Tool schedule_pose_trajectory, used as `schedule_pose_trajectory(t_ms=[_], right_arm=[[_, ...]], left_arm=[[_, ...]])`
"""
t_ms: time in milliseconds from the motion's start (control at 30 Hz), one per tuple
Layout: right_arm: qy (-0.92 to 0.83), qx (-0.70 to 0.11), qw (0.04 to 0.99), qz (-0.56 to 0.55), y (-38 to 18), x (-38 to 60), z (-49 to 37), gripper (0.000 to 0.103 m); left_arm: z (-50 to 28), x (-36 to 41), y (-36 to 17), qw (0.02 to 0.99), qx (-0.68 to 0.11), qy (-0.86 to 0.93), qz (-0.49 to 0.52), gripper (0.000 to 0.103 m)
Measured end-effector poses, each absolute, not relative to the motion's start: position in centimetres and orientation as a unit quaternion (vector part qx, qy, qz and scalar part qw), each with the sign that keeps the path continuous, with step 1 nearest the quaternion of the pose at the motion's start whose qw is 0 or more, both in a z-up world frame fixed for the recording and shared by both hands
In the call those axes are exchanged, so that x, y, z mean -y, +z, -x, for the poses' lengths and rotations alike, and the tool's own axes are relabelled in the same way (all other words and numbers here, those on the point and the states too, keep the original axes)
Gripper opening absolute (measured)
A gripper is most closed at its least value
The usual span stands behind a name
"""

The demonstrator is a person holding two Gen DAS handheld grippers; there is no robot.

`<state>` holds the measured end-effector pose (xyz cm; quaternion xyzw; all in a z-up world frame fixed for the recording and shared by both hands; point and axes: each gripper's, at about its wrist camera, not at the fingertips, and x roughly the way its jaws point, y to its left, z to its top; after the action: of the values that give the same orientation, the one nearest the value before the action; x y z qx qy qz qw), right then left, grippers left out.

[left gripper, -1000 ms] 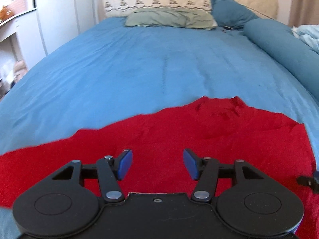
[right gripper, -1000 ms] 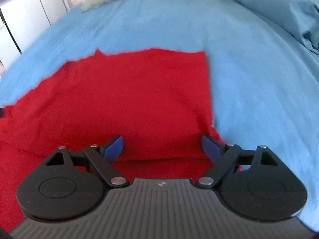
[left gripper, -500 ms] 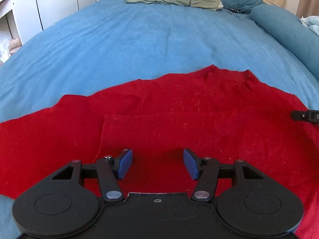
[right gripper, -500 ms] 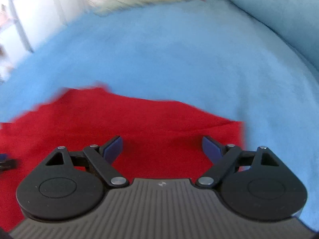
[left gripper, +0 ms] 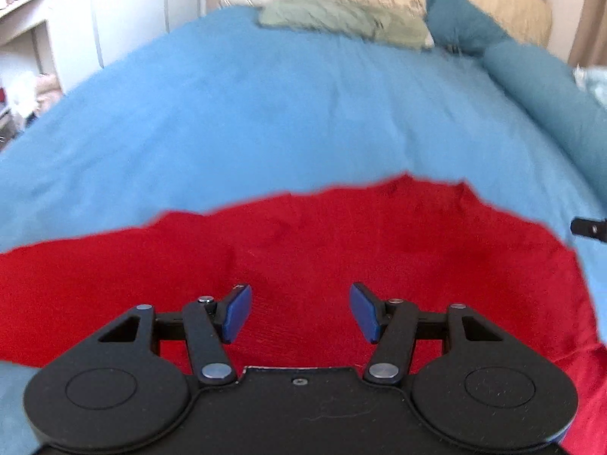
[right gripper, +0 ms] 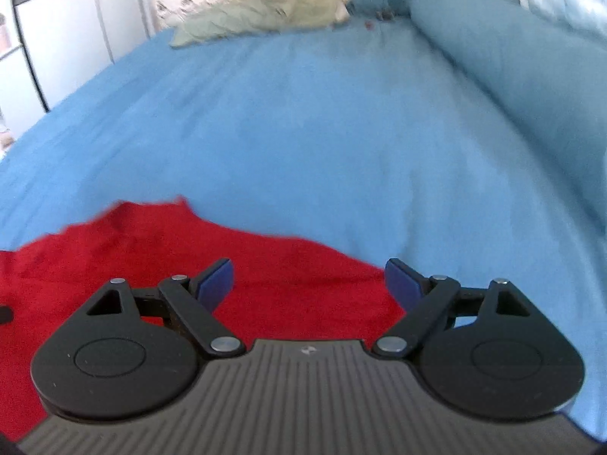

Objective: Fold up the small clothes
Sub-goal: 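Move the left gripper to the other sleeve cuff and close on it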

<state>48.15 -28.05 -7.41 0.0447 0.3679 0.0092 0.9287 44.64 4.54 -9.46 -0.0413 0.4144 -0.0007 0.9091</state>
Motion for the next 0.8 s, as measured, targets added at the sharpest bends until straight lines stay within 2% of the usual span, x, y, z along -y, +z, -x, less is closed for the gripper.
schedule_pose_trajectory(t_ms=[133, 200, 267, 333, 633, 800], right_arm=[[0.013, -0.362, 0.931, -0.048, -2.0, 24.2, -44.9, 0.103], [0.020, -0.367, 0.929, -0.049, 0.2, 21.4, -43.3, 0.103], [0.030, -0.372, 0.927, -0.049, 1.5, 18.5, -42.1, 0.103], [0.039, -0.386, 0.920, -0.046, 2.1, 15.3, -41.1, 0.103], [0.044, -0.407, 0.907, -0.097, 0.6, 3.7, -37.1, 0.103], [0.029, -0.424, 0.900, -0.100, -2.0, -0.9, -36.8, 0.103]], left_arm=[[-41.4, -7.7, -4.7, 0.918, -0.391, 0.025, 0.059, 0.066], [-39.7, -10.1, -2.8, 0.920, -0.382, 0.038, 0.077, 0.075], [-38.1, -12.8, -1.3, 0.920, -0.375, 0.054, 0.095, 0.093], [-36.7, -15.5, -0.4, 0.920, -0.369, 0.075, 0.106, 0.100], [-33.1, -30.1, -2.7, 0.897, -0.375, 0.163, 0.171, 0.099], [-32.0, -37.9, -5.9, 0.875, -0.369, 0.216, 0.228, 0.089]])
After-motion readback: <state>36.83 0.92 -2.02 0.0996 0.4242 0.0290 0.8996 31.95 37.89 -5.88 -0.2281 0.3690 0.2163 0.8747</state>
